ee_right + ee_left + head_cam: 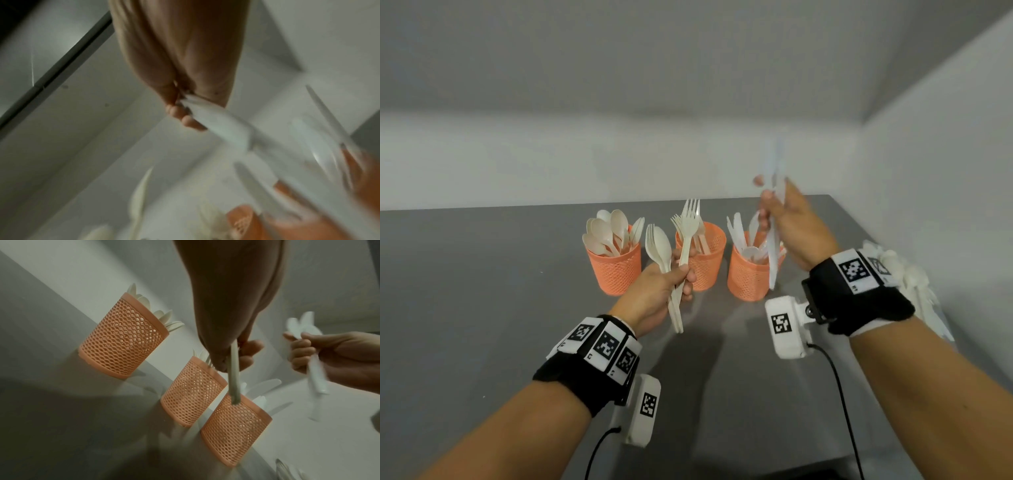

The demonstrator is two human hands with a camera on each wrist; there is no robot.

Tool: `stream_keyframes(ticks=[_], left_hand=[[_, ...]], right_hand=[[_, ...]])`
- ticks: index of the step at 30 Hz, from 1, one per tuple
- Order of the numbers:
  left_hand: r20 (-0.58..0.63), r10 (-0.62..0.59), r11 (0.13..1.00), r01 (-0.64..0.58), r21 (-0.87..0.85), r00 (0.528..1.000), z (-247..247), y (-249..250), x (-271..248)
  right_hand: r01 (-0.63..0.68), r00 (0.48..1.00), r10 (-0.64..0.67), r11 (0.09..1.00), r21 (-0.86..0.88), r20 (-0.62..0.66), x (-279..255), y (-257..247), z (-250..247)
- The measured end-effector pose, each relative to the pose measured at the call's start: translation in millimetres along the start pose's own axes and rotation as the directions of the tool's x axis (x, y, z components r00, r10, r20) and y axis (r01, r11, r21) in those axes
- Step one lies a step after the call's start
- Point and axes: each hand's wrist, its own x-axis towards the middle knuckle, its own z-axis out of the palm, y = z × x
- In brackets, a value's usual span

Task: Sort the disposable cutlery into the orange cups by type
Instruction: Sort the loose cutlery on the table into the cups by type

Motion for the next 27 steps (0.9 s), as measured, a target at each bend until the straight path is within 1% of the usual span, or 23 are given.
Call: stream_keyframes(ticks=[1, 2, 3, 5, 7, 10, 11, 12, 13, 14, 15, 16, 17, 18, 19, 20, 21, 22, 23, 24, 25, 26, 27], left_hand=[[0.003, 0.008, 1.0, -0.008, 0.003, 1.0, 0, 0, 0], [0.007, 0.012, 1.0, -0.012, 0.005, 1.0, 0, 0, 0], [0.013, 0.014, 1.0, -0.014, 0.008, 1.0, 1, 0, -1], [0.021, 0.011, 1.0, -0.011, 0.011, 1.0, 1, -1, -1], [0.029, 0.015, 1.0, -0.015, 0.016, 0.999, -1, -1, -1], [0.05, 0.019, 1.0, -0.02, 0.018, 0.999, -6, 0, -2], [0.058, 0.015, 1.0, -0.016, 0.018, 0.998, -7, 0, -3], [0.06, 0.012, 1.0, -0.013, 0.024, 0.998, -8, 0, -3], [0.058, 0.01, 0.999, -0.012, 0.034, 0.998, -9, 0, -3], [0.055, 0.009, 0.999, -0.012, 0.044, 0.998, -9, -1, -4], [0.051, 0.009, 0.999, -0.012, 0.044, 0.999, -9, -1, -4], [0.048, 0.009, 0.999, -0.011, 0.038, 0.999, -9, -1, -4], [0.047, 0.007, 1.0, -0.008, 0.029, 0.999, -9, -1, -4], [0.048, 0.003, 1.0, -0.004, 0.02, 0.999, -8, -1, -4], [0.05, 0.001, 1.0, -0.002, 0.013, 0.999, -7, -1, -3], [0.051, 0.001, 1.0, -0.001, 0.006, 0.999, -6, -1, -3], [0.053, 0.003, 1.0, -0.002, -0.006, 0.999, -6, 0, -3], [0.058, 0.005, 1.0, -0.003, -0.024, 0.998, -6, 1, -2], [0.068, 0.007, 0.999, -0.004, -0.043, 0.998, -6, 2, -3], [0.082, 0.01, 0.998, -0.005, -0.057, 0.997, -6, 4, -3], [0.095, 0.012, 0.998, -0.006, -0.064, 0.995, -7, 6, -4], [0.106, 0.01, 0.998, -0.003, -0.066, 0.994, -8, 6, -6], [0.112, 0.0, 0.998, 0.007, -0.066, 0.994, -10, 7, -7]], right_hand=[[0.09, 0.99, -0.092, 0.996, -0.017, -0.111, 8, 0, -4], [0.158, 0.968, -0.159, 0.987, -0.024, -0.192, 15, 2, -7], [0.203, 0.948, -0.205, 0.979, -0.032, -0.243, 21, 6, -7], [0.218, 0.932, -0.23, 0.973, -0.074, -0.28, 29, 18, -4], [0.143, 0.946, -0.164, 0.985, -0.096, -0.278, 34, 35, 1], [-0.045, 0.971, 0.018, 0.993, -0.106, -0.24, 39, 59, 2], [-0.082, 0.974, 0.05, 0.987, -0.137, -0.222, 40, 63, 2], [-0.091, 0.977, 0.054, 0.981, -0.174, -0.206, 41, 64, 2], [-0.076, 0.978, 0.03, 0.974, -0.216, -0.206, 41, 63, 2], [-0.03, 0.971, -0.039, 0.96, -0.28, -0.237, 40, 60, 4], [0.042, 0.949, -0.148, 0.934, -0.354, -0.28, 38, 56, 7], [0.13, 0.916, -0.269, 0.902, -0.412, -0.299, 35, 49, 11], [0.217, 0.886, -0.364, 0.872, -0.438, -0.288, 32, 42, 16], [0.287, 0.875, -0.416, 0.857, -0.428, -0.247, 27, 34, 24], [0.326, 0.885, -0.423, 0.861, -0.391, -0.194, 22, 27, 33], [0.325, 0.912, -0.389, 0.881, -0.344, -0.132, 16, 21, 42], [0.278, 0.949, -0.309, 0.911, -0.305, -0.06, 10, 19, 53], [0.195, 0.98, -0.196, 0.939, -0.284, 0.023, 4, 18, 62], [0.093, 0.992, -0.065, 0.958, -0.27, 0.111, -1, 21, 70], [0.003, 0.979, 0.048, 0.968, -0.253, 0.197, -4, 26, 76], [-0.059, 0.956, 0.119, 0.974, -0.221, 0.267, -7, 31, 81], [-0.1, 0.94, 0.149, 0.981, -0.168, 0.306, -10, 35, 84], [-0.131, 0.938, 0.155, 0.986, -0.098, 0.309, -11, 37, 85]])
